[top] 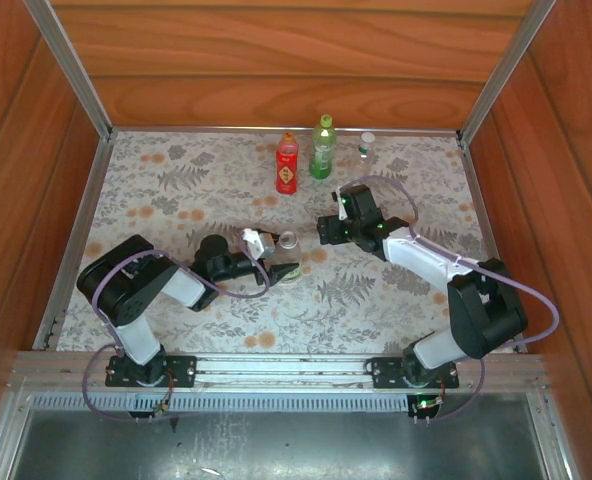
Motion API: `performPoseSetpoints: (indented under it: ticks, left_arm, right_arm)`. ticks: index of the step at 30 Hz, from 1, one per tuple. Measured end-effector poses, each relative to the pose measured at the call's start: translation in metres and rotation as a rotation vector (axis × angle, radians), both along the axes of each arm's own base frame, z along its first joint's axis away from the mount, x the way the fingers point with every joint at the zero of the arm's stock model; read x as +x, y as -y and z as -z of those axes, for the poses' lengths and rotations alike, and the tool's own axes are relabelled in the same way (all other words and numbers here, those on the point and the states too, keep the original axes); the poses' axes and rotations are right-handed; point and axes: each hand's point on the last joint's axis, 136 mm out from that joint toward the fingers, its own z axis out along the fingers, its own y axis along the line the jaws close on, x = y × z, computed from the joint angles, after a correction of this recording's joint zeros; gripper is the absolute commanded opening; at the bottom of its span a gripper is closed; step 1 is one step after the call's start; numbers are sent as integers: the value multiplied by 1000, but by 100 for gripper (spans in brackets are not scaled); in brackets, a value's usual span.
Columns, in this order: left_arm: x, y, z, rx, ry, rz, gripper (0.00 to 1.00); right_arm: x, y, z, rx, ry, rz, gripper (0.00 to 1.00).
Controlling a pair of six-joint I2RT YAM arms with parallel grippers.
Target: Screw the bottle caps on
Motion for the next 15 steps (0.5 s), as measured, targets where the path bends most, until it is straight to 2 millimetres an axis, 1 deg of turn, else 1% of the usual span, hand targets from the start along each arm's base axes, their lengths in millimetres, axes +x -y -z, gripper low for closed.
performPoseSetpoints:
  ticks: [2, 5, 6, 12, 15]
  left_arm:
    - [-1, -1, 0, -2, 2, 0, 74]
    - [-1, -1, 1, -4, 5, 0, 65]
    - [-1, -1, 1, -3, 6, 0, 64]
    - [-1, -1, 1, -7, 13, 0, 64]
    - [-1, -1, 1, -7, 13, 0, 64]
  right_arm:
    - [0, 0, -1, 1, 1, 0, 90]
    - [0, 0, -1, 0, 2, 1, 90]
    - [0, 0, -1, 1, 2, 3, 90]
    - [2, 3, -1, 4, 1, 19, 89]
    - [3, 5, 1, 4, -5, 29, 82]
